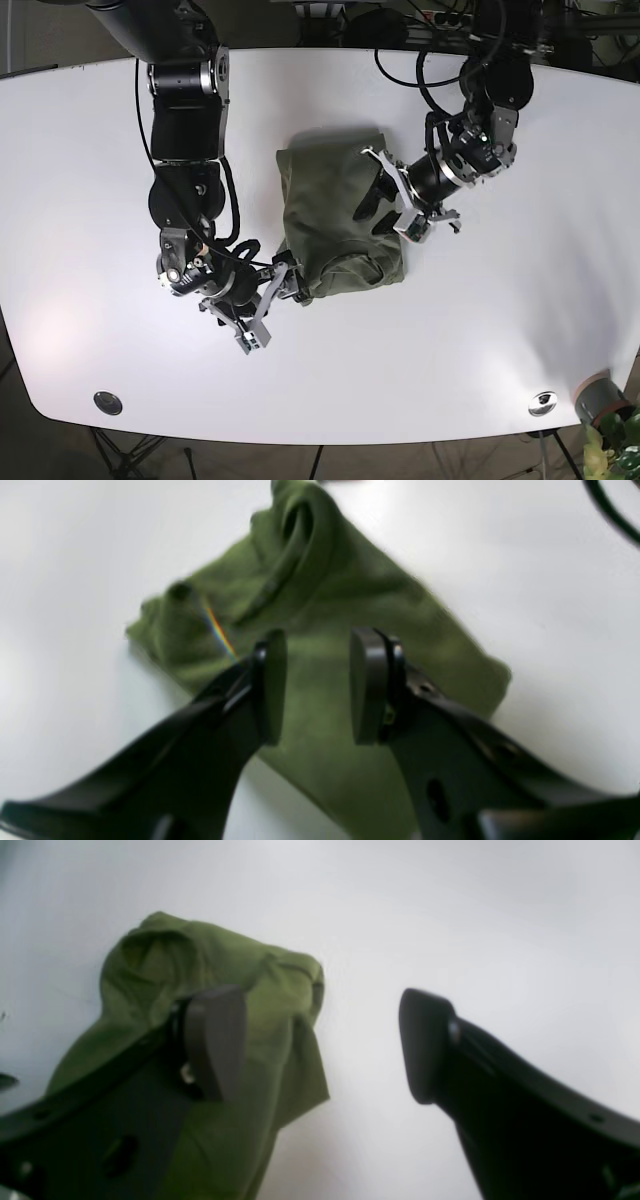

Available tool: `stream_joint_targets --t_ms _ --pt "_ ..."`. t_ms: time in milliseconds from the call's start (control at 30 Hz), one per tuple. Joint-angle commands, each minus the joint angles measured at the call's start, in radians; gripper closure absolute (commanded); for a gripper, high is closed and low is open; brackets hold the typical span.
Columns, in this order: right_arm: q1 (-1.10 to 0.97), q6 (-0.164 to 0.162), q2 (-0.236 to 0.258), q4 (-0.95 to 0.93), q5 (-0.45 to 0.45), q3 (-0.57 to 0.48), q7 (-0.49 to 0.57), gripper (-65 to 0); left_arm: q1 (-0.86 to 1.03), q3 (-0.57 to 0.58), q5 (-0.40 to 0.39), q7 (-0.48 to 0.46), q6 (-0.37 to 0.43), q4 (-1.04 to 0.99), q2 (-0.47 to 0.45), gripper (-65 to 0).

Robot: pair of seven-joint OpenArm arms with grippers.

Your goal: Fold the T-shirt properly

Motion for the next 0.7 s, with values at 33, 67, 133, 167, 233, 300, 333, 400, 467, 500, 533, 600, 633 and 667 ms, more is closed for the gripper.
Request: stream_joint_targets --t_ms 33,67,133,167,233,300,333,400,467,500,533,600,633,667 --pt "0.064 0.004 -0.022 -0.027 0.005 0.001 0.02 -46.0 0.033 -0.003 0.06 -0.026 -0.002 0.021 0.058 -19.2" --pt "0.068 0.004 -0.026 -0.029 0.003 0.001 0.02 -46.0 0.045 -0.003 0.075 -0.026 -0.004 0.021 0.069 -19.2" --pt "0.068 0.004 -0.034 -0.03 0.003 -0.01 0.02 -45.8 0.063 -0.003 0.097 -0.028 -0.004 0.02 0.078 -19.0" --pt "0.069 0.001 -0.04 -0.033 0.002 -0.032 0.02 -45.8 0.068 -0.003 0.101 -0.028 -0.004 0.015 0.08 -19.0" --pt "0.083 -0.004 -0.045 -0.053 0.0 -0.076 0.021 -45.8 0.071 -0.003 0.103 -0.028 -0.004 0.009 0.08 -19.0" --pt "0.091 -0.004 -0.049 -0.085 0.002 -0.11 0.023 -45.8 0.08 -0.003 0.103 -0.028 -0.004 -0.002 0.08 -19.0" --pt "0.092 -0.004 -0.051 -0.101 0.003 -0.118 0.024 -45.8 0.083 -0.003 0.103 -0.028 -0.004 -0.003 0.078 -19.0" --pt "0.092 -0.005 -0.054 -0.125 0.0 -0.116 0.027 -45.7 0.086 -0.005 0.103 -0.028 -0.004 -0.006 0.077 -19.0" --pt "0.092 -0.005 -0.054 -0.141 0.003 -0.116 0.043 -43.0 0.092 -0.006 0.103 -0.028 -0.004 -0.008 0.073 -19.0" --pt "0.091 -0.005 -0.054 -0.145 0.002 -0.116 0.058 -41.1 0.092 -0.006 0.104 -0.028 -0.004 -0.008 0.073 -19.0" --pt "0.089 -0.005 -0.054 -0.15 0.0 -0.116 0.075 -37.7 0.094 -0.006 0.106 -0.028 -0.004 -0.008 0.073 -19.0" --pt "0.089 -0.005 -0.049 -0.168 0.0 -0.116 0.104 -29.5 0.094 -0.008 0.106 -0.028 -0.004 -0.019 0.073 -19.0" --pt "0.089 -0.005 -0.049 -0.179 0.0 -0.116 0.113 -26.3 0.094 -0.008 0.106 -0.028 -0.004 -0.026 0.073 -19.0" --pt "0.091 -0.005 -0.048 -0.2 0.0 -0.116 0.126 -22.2 0.092 -0.006 0.106 -0.028 -0.004 -0.04 0.072 -19.0"
